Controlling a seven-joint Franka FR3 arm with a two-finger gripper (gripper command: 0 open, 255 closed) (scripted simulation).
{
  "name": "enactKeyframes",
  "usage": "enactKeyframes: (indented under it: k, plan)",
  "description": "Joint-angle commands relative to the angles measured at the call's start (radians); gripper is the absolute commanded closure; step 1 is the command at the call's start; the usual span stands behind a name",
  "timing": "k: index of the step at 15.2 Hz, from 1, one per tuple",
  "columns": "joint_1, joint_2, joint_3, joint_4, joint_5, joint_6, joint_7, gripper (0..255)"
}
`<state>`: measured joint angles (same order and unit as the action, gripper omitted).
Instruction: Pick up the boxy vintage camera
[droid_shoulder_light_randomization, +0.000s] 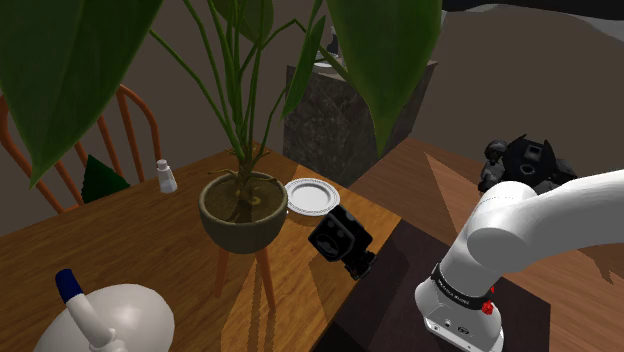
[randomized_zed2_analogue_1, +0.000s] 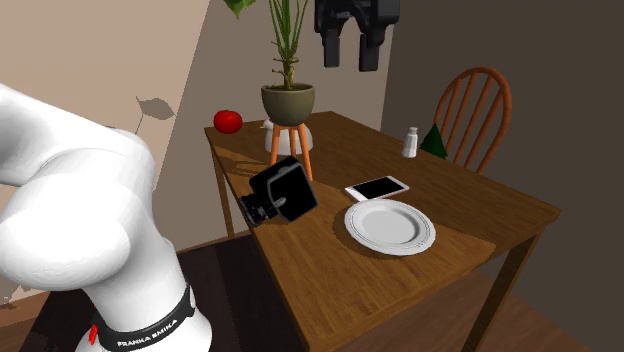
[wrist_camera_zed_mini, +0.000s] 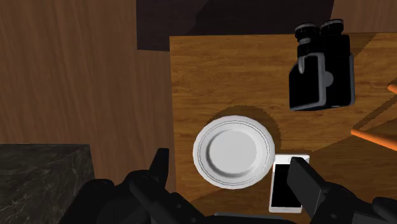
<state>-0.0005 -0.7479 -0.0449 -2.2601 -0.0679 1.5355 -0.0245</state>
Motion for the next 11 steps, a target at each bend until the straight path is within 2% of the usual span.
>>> enactKeyframes:
  k: [1,11]
  plan:
    - [0.0,0.0,0.0,0.0,0.0,0.0,0.0,0]
    - [0.074,-0.128,0.165,-0.312,0.099,0.186,0.16,0]
